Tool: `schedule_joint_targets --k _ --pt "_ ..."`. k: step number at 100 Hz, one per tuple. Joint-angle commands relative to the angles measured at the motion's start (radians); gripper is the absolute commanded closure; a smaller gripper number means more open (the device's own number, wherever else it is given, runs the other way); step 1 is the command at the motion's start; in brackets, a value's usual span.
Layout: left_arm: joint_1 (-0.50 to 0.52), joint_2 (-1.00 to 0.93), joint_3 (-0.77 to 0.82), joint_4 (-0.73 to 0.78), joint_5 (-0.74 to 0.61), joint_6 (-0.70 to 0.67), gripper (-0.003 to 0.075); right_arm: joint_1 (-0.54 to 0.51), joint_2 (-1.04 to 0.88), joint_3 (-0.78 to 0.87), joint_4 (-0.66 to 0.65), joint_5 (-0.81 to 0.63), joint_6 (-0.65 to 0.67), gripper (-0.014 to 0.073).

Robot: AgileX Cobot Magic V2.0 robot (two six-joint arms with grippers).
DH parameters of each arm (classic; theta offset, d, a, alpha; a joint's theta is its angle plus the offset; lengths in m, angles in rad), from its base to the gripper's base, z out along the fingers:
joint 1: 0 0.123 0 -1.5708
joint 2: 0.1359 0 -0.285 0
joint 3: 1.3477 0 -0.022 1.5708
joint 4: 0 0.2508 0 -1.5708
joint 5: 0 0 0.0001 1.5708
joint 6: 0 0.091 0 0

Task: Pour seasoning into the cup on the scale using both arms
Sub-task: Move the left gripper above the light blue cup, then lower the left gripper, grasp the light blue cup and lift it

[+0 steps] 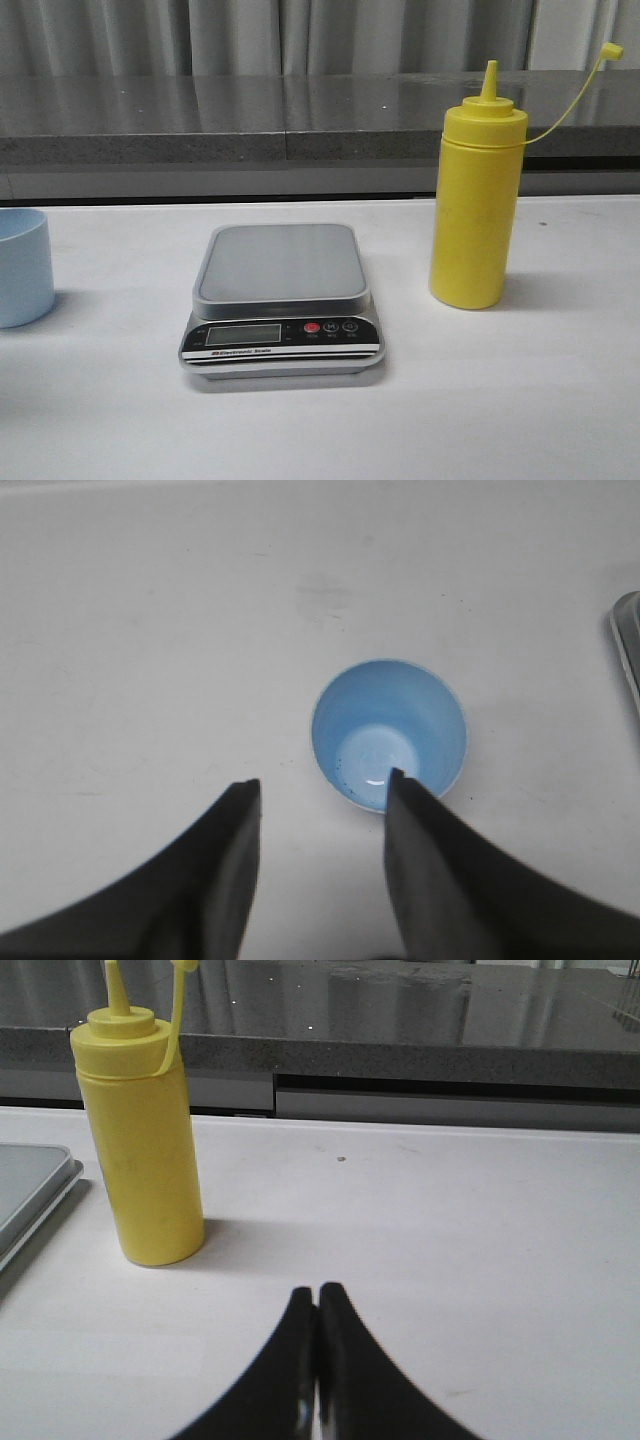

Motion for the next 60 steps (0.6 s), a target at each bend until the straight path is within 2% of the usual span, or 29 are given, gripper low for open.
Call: schedule_joint_targets --k 1,24,60 --pt "0.002 -0.016 -0.034 0.002 -0.056 -0.007 0.0275 -0.007 -0.019 -0.022 -0.001 -0.082 0.0 0.066" --pt "0.002 0.011 -0.034 -0.001 -0.067 -0.007 0.0271 -0.007 -0.019 -0.022 -0.001 -0.082 0.0 0.066" --pt "0.002 0.196 -0.058 -0.004 -0.114 -0.007 0.0271 -0.007 -0.019 -0.022 -0.001 -0.082 0.0 0.066"
